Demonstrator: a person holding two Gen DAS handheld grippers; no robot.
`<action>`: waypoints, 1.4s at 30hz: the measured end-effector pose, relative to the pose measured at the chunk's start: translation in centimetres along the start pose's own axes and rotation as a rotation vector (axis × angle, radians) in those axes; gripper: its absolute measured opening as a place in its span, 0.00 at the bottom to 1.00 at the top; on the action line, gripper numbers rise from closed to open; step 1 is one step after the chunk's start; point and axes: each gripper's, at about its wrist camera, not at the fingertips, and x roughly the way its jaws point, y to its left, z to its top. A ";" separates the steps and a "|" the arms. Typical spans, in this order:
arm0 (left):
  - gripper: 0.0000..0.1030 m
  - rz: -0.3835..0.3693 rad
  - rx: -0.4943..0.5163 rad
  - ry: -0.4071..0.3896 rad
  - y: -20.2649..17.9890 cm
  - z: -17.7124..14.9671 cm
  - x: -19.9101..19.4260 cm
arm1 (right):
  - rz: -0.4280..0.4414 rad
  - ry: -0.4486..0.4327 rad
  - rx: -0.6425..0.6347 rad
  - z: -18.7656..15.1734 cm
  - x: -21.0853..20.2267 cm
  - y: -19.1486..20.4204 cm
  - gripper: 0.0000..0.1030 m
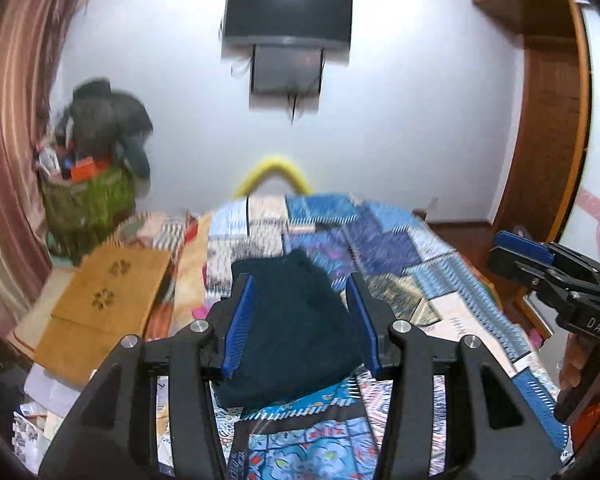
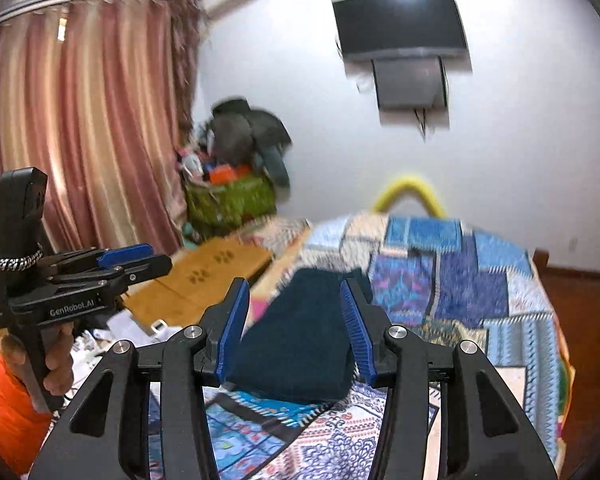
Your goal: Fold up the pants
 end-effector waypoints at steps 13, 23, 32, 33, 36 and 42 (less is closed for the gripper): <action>0.80 0.092 -0.001 -0.243 -4.1 -3.3 -11.8 | -0.082 -0.177 -0.001 -2.6 -8.7 4.6 0.67; 1.00 0.126 0.001 -0.241 -4.4 -5.3 -12.9 | -0.163 -0.180 0.002 -3.0 -9.5 5.2 0.96; 1.00 0.119 -0.013 -0.242 -4.6 -6.0 -13.4 | -0.172 -0.176 -0.002 -3.7 -10.1 5.4 0.98; 1.00 0.118 -0.014 -0.242 -4.5 -6.0 -13.4 | -0.173 -0.177 -0.001 -3.7 -10.1 5.4 0.98; 1.00 0.112 -0.019 -0.240 -4.5 -6.2 -13.5 | -0.176 -0.178 0.002 -3.8 -10.3 5.4 0.98; 1.00 0.115 -0.018 -0.239 -4.5 -6.2 -13.3 | -0.185 -0.170 0.001 -3.8 -10.4 5.2 0.99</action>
